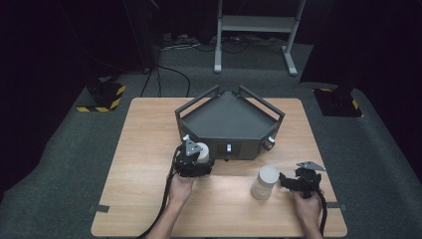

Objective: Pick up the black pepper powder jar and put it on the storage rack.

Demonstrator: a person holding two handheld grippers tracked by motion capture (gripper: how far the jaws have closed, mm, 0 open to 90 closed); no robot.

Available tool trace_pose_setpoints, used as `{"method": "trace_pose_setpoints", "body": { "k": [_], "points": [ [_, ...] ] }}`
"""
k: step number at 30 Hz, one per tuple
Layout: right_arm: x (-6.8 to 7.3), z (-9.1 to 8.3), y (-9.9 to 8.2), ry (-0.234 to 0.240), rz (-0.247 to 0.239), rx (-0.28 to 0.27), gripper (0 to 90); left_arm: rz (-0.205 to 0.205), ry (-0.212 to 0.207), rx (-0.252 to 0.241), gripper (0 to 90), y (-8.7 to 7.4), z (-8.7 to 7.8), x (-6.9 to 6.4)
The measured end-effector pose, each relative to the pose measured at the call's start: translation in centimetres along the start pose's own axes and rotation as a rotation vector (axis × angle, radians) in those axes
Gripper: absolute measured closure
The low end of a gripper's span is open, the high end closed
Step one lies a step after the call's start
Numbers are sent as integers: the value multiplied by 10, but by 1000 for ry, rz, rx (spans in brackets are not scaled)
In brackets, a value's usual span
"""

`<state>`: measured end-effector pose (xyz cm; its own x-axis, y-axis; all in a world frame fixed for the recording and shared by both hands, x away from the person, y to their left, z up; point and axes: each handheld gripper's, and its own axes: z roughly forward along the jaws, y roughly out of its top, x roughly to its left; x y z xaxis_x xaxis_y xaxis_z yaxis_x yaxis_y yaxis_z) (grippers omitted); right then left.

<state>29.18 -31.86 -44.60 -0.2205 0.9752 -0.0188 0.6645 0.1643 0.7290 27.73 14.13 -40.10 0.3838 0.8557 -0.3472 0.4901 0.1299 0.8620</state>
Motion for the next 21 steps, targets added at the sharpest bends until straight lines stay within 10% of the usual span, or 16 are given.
{"method": "trace_pose_setpoints", "body": {
  "k": [21],
  "points": [
    [0,0,0,0,0,0,54,3,-70,65,336,74,-11,-20]
  ]
}}
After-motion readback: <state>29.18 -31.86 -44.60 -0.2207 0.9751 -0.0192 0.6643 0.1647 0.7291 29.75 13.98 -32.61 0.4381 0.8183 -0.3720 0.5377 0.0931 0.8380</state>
